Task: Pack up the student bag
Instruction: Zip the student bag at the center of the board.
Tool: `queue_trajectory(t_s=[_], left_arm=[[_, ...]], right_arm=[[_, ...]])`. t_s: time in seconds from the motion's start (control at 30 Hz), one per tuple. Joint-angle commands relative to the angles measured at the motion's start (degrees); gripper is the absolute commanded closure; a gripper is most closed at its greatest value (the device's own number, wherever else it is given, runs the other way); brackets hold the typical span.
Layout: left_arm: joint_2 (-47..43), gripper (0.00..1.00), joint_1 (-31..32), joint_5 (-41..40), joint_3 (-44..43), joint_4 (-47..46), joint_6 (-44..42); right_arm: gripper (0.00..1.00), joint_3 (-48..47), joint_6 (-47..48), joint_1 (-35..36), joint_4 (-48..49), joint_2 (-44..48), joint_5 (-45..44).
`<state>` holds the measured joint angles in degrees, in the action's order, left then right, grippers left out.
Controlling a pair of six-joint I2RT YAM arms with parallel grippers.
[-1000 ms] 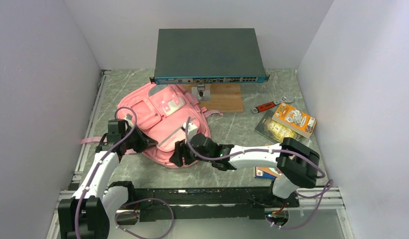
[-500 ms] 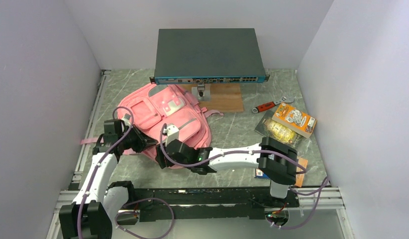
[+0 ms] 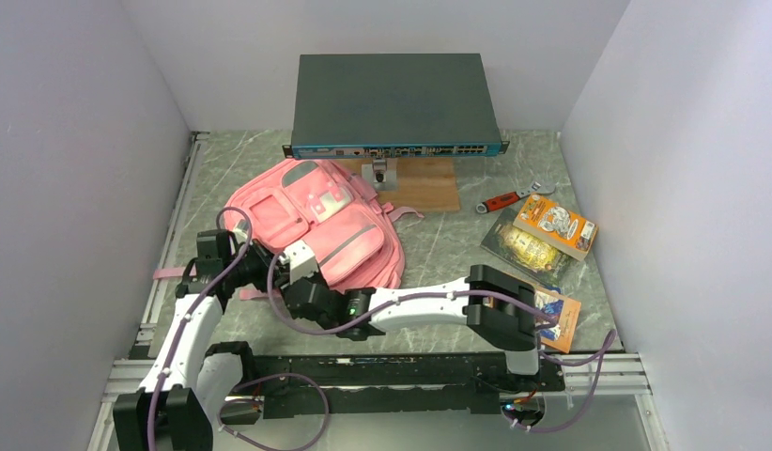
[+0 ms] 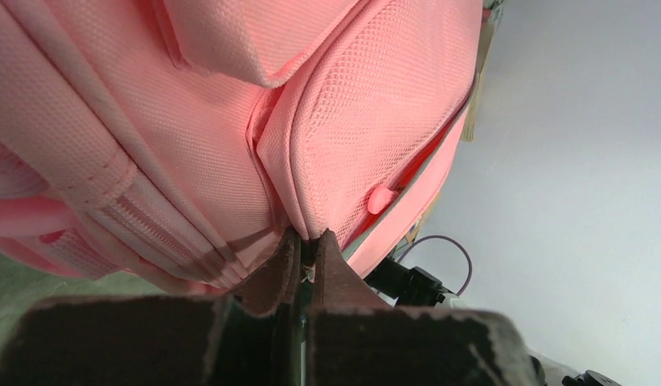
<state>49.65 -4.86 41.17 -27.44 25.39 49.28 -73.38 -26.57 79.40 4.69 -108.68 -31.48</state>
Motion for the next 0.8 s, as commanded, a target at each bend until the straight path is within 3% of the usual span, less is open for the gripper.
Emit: queue_trajectory(t_s=[0.0,0.33,0.57,0.7,0.77], left_arm=[[-2.25,1.0,0.31,6.3,-0.51,-0.77,1.32],[-2.63,1.0,0.27,4.72,-0.83,0.12,0.96],[-2.59,1.0,0.21,-0.87,-2.91,3.73,-2.23],[-1.11,1.0,-0.07,-5.8,-3.97,4.62,-4.4],[0.28,1.0,-0.44,-6.5,-4.21,4.04,-4.85]], right_arm=[[0.51,-6.01,-0.78,-0.26,-6.83,-2.51,-11.07],[0.57,-10.73,-4.7,0.31,-15.17,-6.3,-16.83],[0.84,-8.12,-4.48,0.41,-14.97,-3.95,-17.14],[0.99,-4.22,-3.34,0.47,-14.58,-0.45,-11.45],[1.0,-0.74,-1.95,0.87,-12.29,2.16,-7.52]])
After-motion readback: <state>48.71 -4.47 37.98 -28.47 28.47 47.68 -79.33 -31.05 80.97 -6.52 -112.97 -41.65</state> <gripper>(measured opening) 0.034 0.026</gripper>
